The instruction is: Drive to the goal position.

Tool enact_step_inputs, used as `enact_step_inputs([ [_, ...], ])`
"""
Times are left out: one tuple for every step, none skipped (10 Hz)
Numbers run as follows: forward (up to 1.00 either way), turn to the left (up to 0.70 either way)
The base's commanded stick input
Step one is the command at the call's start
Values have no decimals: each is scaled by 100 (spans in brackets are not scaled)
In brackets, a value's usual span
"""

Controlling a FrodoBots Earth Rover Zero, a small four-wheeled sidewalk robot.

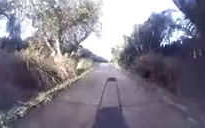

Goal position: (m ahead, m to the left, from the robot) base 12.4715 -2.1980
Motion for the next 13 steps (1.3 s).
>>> enact_step_inputs([
  [100,0],
  [100,0],
  [100,0],
  [100,0],
  [100,0],
  [100,0],
  [100,0],
  [100,0],
  [100,0],
  [100,0],
  [100,0],
  [100,0],
  [100,0],
])
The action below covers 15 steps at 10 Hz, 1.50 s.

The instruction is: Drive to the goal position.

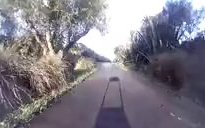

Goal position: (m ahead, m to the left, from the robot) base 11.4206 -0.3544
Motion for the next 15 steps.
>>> enact_step_inputs([
  [100,0],
  [100,0],
  [100,0],
  [100,0],
  [100,0],
  [100,0],
  [100,0],
  [100,0],
  [100,0],
  [100,0],
  [100,0],
  [100,0],
  [100,0],
  [100,0],
  [100,0],
])
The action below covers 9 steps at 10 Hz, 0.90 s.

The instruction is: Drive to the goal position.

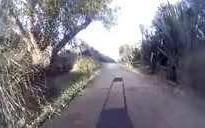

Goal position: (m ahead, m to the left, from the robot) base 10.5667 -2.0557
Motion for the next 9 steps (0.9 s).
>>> enact_step_inputs([
  [100,0],
  [100,-9],
  [100,-22],
  [100,-36],
  [100,-40],
  [100,-40],
  [100,-40],
  [100,0],
  [100,0],
])
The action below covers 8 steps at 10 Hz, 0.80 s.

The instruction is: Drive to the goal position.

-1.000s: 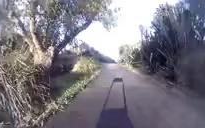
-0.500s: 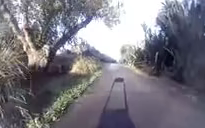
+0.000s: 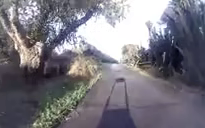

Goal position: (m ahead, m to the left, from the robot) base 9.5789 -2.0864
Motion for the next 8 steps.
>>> enact_step_inputs([
  [100,0],
  [100,0],
  [100,0],
  [100,0],
  [100,0],
  [100,0],
  [100,0],
  [100,0],
])
